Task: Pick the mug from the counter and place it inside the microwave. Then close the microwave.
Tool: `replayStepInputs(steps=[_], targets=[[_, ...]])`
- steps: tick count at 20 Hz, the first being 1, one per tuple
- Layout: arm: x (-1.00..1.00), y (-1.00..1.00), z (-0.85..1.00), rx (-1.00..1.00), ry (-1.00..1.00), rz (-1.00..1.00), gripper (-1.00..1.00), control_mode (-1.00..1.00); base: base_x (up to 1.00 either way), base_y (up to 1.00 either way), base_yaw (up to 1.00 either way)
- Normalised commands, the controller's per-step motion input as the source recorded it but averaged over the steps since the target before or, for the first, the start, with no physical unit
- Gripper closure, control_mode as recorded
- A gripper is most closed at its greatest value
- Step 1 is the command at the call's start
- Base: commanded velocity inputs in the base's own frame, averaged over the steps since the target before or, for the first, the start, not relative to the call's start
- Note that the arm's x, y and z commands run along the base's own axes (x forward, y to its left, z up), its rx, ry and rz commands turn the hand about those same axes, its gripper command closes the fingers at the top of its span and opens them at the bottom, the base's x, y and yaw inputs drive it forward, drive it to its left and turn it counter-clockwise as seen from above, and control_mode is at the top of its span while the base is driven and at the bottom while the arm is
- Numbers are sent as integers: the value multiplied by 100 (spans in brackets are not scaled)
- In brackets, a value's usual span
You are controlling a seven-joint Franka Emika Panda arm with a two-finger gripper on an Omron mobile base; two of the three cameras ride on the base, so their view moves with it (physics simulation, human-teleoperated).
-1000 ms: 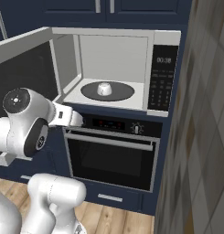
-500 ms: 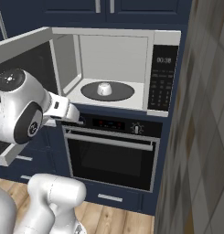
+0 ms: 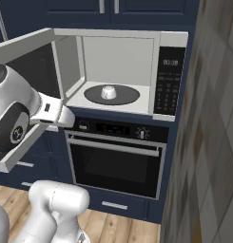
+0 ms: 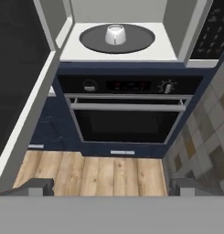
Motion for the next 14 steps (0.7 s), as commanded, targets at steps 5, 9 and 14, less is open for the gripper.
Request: replayStepInputs(steps=[5, 9, 14], targets=[[-34, 7, 0, -3, -13, 0, -100, -100, 0, 0, 0], [-33, 15, 0, -3, -17, 0, -100, -100, 0, 0, 0], [-24, 21, 12, -5, -14, 0, -100, -100, 0, 0, 0]])
